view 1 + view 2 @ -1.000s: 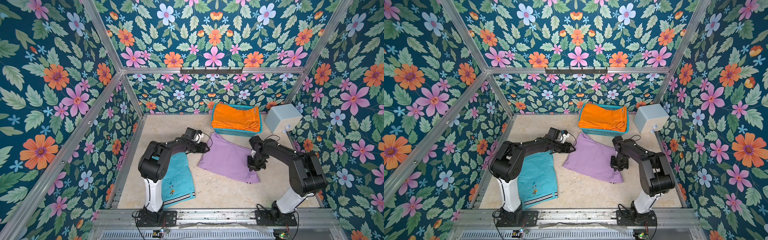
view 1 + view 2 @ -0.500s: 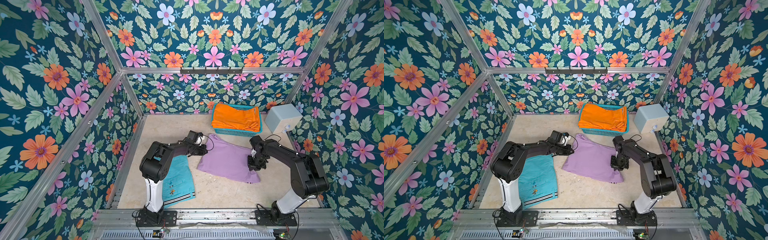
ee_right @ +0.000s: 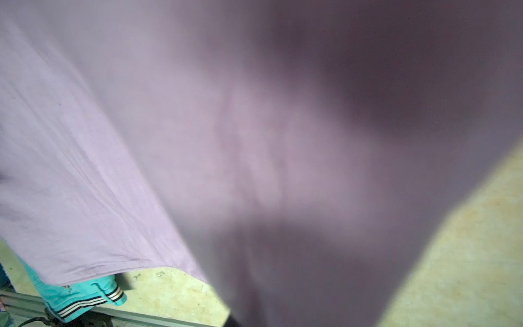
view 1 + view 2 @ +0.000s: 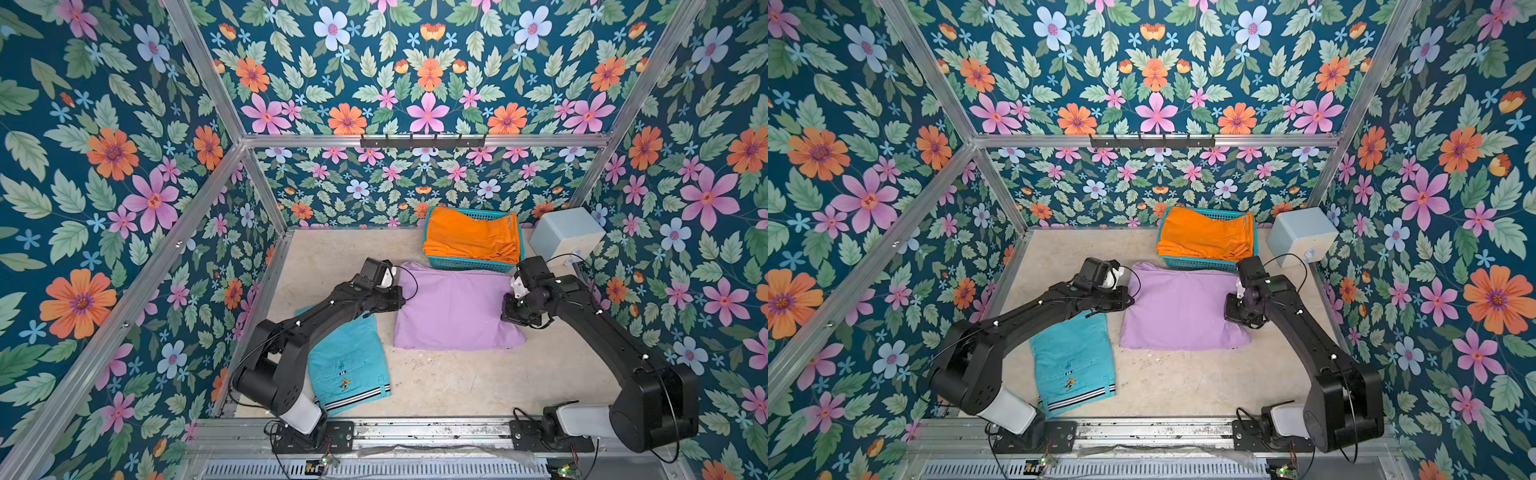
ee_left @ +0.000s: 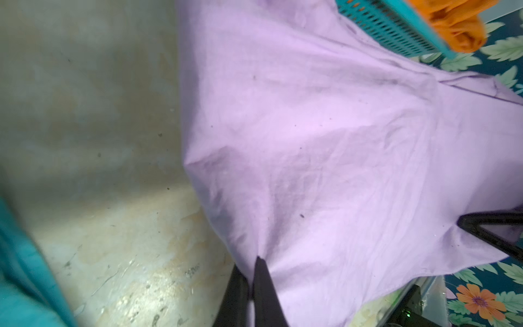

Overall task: Put the folded long pants in the basket
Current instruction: Pick up the long pant at the center of the board, then move the basket to the center of the board.

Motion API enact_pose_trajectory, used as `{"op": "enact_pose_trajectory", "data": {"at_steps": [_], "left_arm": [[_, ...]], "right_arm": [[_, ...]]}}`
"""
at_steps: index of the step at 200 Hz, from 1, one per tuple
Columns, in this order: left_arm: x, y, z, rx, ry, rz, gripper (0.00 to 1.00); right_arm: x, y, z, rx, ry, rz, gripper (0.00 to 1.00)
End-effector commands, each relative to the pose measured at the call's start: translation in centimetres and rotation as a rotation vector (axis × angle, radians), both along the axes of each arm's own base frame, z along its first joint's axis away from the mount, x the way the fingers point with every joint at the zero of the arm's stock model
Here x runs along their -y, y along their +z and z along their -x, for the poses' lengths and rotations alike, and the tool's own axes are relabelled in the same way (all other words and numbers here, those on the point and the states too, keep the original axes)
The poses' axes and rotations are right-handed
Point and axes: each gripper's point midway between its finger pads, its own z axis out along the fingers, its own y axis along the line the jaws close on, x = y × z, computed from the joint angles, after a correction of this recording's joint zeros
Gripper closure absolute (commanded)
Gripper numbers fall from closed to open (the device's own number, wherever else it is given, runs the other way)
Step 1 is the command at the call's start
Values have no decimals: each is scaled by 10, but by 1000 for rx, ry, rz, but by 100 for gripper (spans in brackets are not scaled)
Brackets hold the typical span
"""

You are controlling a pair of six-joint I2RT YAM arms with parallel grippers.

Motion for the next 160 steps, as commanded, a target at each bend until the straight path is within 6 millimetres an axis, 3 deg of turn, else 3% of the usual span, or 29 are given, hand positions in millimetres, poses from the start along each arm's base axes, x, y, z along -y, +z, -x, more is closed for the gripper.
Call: {"op": "enact_pose_trajectory", "data": {"at_steps": [1,31,48,75,100,111,160], "left_arm": [[-10,29,-3,32,66,-16,100],[4,85,-35,120,99,38,100],[21,101,-63,137,97,33,100],[47,120,-116,204,108,38,100],[70,125,-159,255,116,56,100],[79,127,-175,271,117,70,100],[102,122,-217,307,96,109,100]], "right_arm": [[16,29,-5,58,-67,39,100],[26,68,-34,139,-124,15,100],[31,87,-56,182,-143,22,100],[49,100,-96,213,-195,66,100],[67,111,-132,235,-243,79,100],[73,104,-151,207,-256,85,100],[88,99,-199,179,-277,76,100]]}}
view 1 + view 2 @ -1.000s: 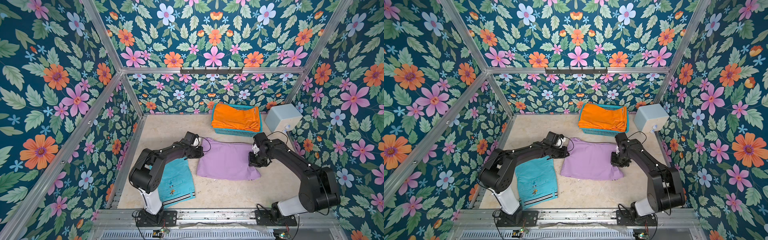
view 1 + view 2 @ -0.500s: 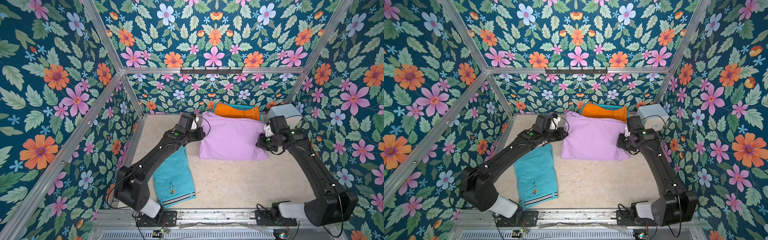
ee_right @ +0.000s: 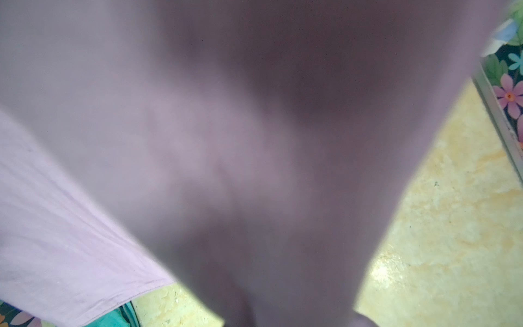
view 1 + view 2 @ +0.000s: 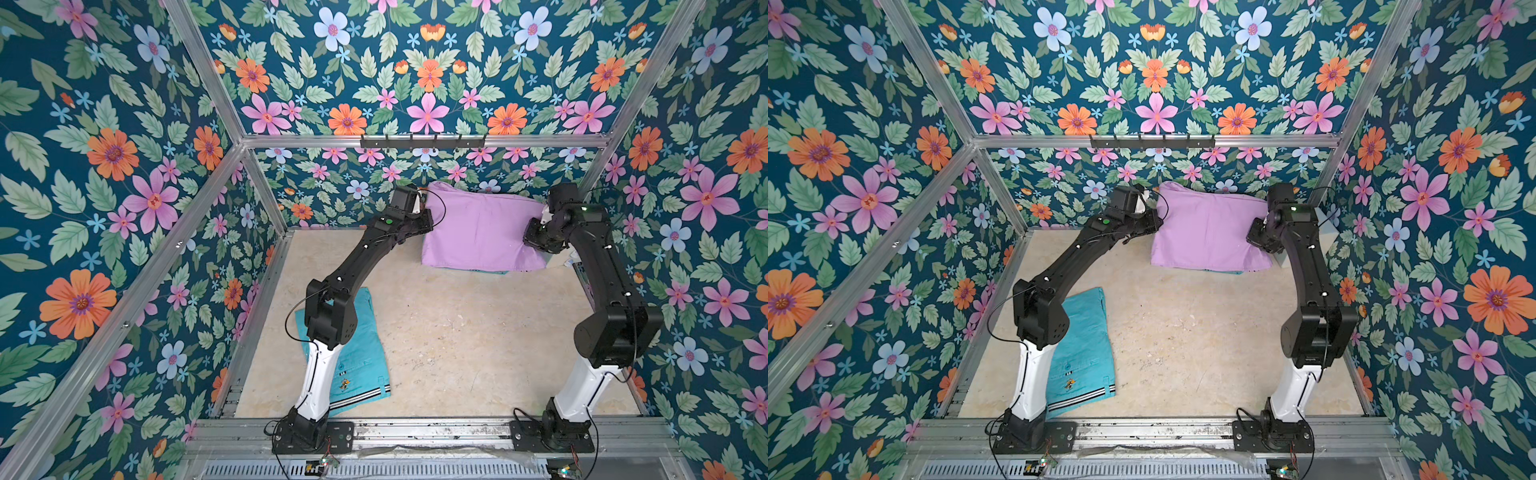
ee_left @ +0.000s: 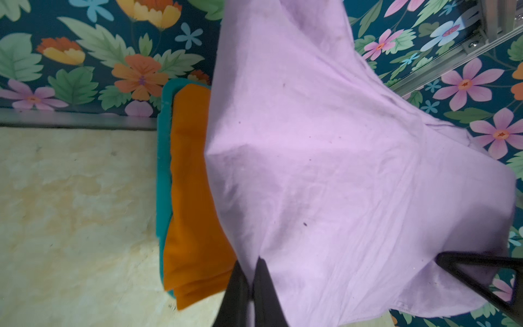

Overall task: Put the folded long pants in the basket
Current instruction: Move the basket to the center of the board.

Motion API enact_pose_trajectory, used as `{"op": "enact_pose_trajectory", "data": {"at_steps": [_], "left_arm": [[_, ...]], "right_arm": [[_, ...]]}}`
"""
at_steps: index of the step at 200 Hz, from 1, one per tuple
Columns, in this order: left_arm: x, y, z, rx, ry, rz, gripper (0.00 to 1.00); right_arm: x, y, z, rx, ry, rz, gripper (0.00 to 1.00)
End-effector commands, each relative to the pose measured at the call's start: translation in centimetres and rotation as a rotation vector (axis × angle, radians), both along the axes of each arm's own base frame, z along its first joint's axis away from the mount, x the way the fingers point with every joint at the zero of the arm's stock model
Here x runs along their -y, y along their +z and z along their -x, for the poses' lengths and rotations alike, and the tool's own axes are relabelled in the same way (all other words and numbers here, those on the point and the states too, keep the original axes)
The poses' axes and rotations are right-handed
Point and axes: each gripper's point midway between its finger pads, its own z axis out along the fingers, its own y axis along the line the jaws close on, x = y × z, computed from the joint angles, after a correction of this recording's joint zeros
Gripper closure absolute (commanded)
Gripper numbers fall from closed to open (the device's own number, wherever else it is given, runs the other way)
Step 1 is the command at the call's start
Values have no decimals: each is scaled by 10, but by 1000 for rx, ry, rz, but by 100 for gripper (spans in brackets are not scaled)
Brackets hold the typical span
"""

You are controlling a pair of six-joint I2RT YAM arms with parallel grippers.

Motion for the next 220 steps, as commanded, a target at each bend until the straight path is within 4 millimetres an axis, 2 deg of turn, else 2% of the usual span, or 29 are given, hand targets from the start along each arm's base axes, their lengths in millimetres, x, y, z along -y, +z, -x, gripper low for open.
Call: {"op": "enact_pose_trajectory", "data": {"at_steps": [1,53,104,189,220], "left_arm": [[-3,-4,-14,19,12,-13,100],[-7,-26,-39,39,22,12,100],[-10,-36,-58,82,25,14,100],[-4,-44,-76,156,26,36,100],[-1,-59,-80,146,25,38,100]], "right_arm": [[8,-4,-8,-26,-11,25,100],[7,-21,-34,-47,0,11,100],[7,-40,-44,-79,8,17,100],[18,-66,-60,-97,-7,7,100],[18,-74,-70,-92,6,6,100]]}}
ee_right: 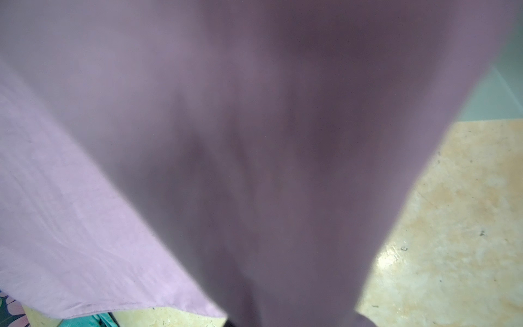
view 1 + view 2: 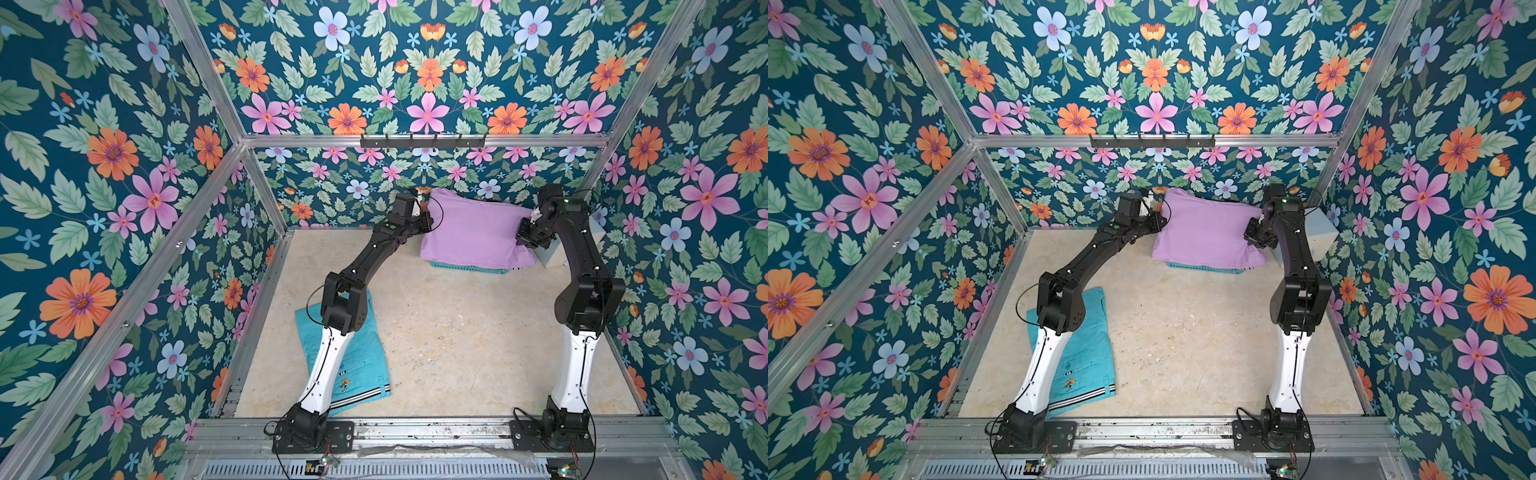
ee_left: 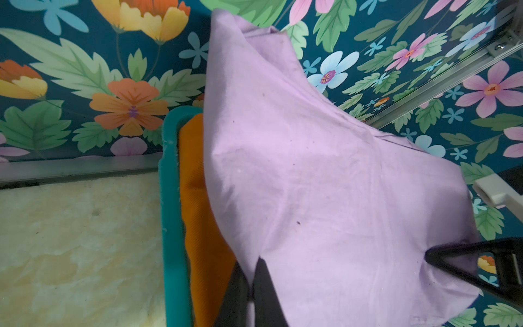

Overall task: Put the folded long pants in the basket
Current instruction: Move the basket to the center of the board.

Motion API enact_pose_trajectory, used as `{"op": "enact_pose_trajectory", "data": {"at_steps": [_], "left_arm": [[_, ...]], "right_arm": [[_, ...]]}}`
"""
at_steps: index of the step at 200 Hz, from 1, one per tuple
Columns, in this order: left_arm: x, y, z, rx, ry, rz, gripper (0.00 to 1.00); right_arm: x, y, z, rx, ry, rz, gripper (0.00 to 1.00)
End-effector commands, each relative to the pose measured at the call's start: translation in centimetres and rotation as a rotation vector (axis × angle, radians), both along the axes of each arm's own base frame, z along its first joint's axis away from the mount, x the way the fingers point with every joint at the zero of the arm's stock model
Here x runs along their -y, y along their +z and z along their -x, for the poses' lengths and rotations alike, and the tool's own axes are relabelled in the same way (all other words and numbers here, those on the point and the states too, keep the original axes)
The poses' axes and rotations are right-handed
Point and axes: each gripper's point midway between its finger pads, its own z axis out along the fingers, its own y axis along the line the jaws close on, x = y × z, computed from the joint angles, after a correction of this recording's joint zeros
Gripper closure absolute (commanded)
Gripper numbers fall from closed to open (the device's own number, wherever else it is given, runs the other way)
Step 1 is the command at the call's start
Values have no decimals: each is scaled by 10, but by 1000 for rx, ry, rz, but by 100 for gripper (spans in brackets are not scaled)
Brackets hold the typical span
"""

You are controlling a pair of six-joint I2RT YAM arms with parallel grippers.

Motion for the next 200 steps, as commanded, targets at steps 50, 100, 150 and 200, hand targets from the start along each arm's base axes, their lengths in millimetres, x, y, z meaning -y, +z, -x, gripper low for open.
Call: {"op": "enact_pose_trajectory", "data": {"at_steps": [50,100,150,200], "left_arm": [[-7,-44,-19,-9,52,-31,100],[-13,-77,-5,-76,50,-61,100],[-28,-97,39,-168,47,-84,100],[-60,-80,119,-223,53,-81,100]], "right_arm": [[8,-46,-13,-50,-5,24,100],[5,-79,12,-119,-9,6,100],[-5,-97,54,-178,-16,-35,100],[-34,-77,119,-164,34,-105,100]]}}
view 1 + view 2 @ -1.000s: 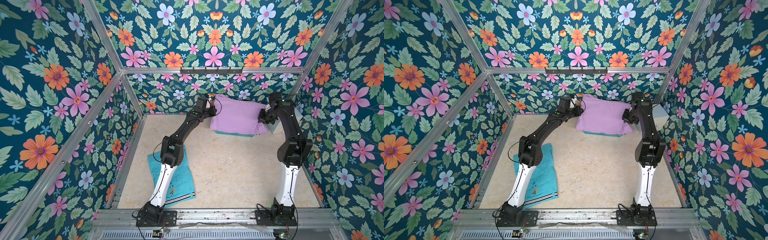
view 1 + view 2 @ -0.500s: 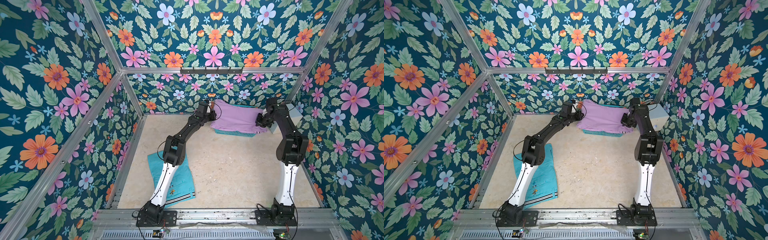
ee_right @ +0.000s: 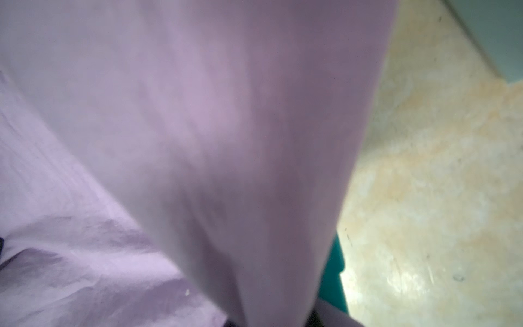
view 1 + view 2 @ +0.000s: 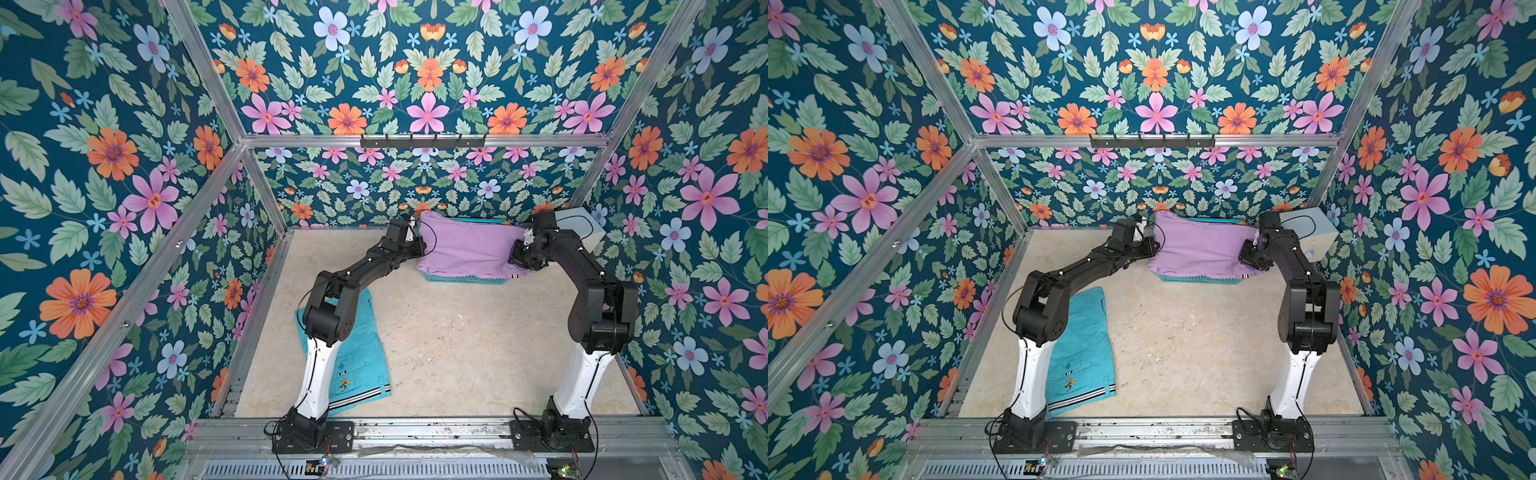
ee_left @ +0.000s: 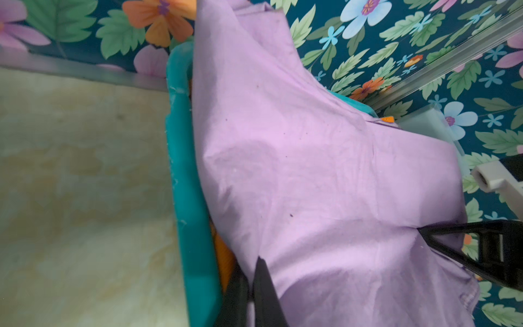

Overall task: Put the folded long pants in the basket
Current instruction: Move the basket to the center of the board, then place the long pant in the basket.

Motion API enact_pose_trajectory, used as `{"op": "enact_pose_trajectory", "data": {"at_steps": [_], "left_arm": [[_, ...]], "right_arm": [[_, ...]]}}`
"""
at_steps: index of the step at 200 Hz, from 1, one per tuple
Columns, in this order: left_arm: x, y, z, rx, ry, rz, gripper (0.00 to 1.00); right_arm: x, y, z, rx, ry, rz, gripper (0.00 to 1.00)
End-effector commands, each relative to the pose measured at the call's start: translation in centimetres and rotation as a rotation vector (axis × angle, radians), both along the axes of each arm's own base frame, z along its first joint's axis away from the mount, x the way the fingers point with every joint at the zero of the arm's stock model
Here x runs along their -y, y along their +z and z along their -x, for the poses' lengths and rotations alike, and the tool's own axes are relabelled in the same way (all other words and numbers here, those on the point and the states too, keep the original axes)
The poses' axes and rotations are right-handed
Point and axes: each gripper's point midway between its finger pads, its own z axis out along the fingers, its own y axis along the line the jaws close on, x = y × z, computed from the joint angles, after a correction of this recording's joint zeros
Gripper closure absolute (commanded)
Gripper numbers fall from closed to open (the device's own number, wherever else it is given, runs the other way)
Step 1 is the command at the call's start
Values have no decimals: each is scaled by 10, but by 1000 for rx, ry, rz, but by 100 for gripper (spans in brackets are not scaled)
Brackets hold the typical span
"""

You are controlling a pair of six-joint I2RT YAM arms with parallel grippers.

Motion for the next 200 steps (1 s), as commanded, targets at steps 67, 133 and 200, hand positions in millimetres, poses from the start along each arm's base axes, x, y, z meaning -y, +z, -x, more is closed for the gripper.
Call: {"op": "enact_pose_trajectory", "data": {"at_steps": [67,133,200], "left_arm": [[-46,64,80,-57,35,-52,100],[-36,73,66,-119,45,-46,100],[-34,30,57,-187,53,-88,100]], "right_arm": [[-30,71,88,-43,-5,-119,100],[-30,74,83,-120,5,-111,100],[-25,37,74,-187,-12,-79,100]]}}
